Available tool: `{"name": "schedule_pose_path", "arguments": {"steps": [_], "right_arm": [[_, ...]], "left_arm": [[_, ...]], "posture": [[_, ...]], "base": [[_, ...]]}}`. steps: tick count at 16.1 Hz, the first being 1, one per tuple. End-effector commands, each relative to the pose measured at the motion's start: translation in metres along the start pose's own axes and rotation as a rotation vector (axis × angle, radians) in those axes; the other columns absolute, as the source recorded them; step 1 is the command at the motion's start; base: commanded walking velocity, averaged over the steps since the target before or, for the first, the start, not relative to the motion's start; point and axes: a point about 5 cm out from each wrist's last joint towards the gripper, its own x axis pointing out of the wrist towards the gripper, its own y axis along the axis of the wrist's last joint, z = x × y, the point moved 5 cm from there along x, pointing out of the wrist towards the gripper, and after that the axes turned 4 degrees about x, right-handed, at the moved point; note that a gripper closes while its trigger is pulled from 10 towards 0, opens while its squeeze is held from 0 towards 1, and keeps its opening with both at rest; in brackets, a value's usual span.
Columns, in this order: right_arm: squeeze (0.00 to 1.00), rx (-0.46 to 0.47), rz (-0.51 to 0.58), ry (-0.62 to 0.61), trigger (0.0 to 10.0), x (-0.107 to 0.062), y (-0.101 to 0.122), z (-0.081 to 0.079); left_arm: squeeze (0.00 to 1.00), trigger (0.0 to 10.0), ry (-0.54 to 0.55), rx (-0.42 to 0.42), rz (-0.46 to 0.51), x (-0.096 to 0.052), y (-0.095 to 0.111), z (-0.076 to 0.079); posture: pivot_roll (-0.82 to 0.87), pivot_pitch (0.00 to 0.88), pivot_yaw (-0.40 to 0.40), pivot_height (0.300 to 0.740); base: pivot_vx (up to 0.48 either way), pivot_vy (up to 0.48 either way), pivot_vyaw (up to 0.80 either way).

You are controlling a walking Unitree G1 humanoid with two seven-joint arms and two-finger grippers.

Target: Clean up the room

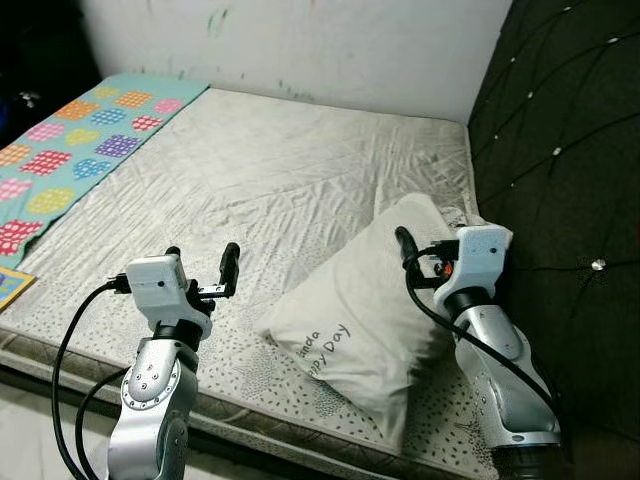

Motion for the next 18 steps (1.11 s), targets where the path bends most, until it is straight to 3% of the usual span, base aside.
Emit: {"name": "schedule_pose_path", "arguments": {"steps": [1,5,6,7,8,13,14,18], "right_arm": [[0.00,-0.004,0.001,-0.018,0.0,0.000,0.002,0.005],[0.00,0.002,-0.006,-0.016,0.0,-0.002,0.001,0.002],[0.46,0.023,-0.007,-0.007,10.0,-0.001,0.001,0.001],[0.46,0.037,0.001,0.003,10.0,-0.001,0.003,-0.001],[1.00,0.024,0.000,-0.006,10.0,-0.002,0.003,0.000],[1.00,0.035,-0.028,-0.039,10.0,-0.002,-0.001,0.004],[0.00,0.027,-0.027,-0.023,10.0,-0.001,0.000,0.002],[0.00,0.026,-0.069,-0.025,10.0,0.000,-0.006,0.003]], "left_arm": [[0.00,0.0,0.003,0.001,0.019,-0.002,0.004,-0.002],[0.00,0.0,-0.002,-0.003,0.017,-0.005,0.004,0.001],[0.00,10.0,0.010,-0.012,-0.001,-0.003,0.002,0.001],[0.00,10.0,0.020,-0.030,-0.009,-0.003,0.001,0.000],[1.00,10.0,0.037,-0.093,-0.013,-0.004,0.000,-0.001],[1.00,10.0,0.072,-0.064,-0.059,-0.006,-0.008,-0.003],[0.00,10.0,0.079,-0.056,-0.075,-0.005,-0.011,-0.004],[0.00,10.0,0.083,-0.083,-0.091,-0.004,-0.013,-0.001]], "posture": [[-0.14,0.000,-0.006,0.740],[-0.14,0.000,-0.007,0.740],[-0.14,0.000,-0.008,0.740],[-0.14,0.000,-0.008,0.740],[-0.14,0.000,-0.009,0.740],[-0.14,0.000,-0.014,0.740],[-0.14,0.000,-0.014,0.740],[-0.14,0.000,-0.023,0.740]], "base": [[0.000,0.000,0.00],[0.000,0.000,0.00],[0.000,0.000,0.00],[0.000,0.000,0.00],[0.000,0.000,0.00],[0.000,0.000,0.00],[0.000,0.000,0.00],[0.000,0.000,-0.40]]}}
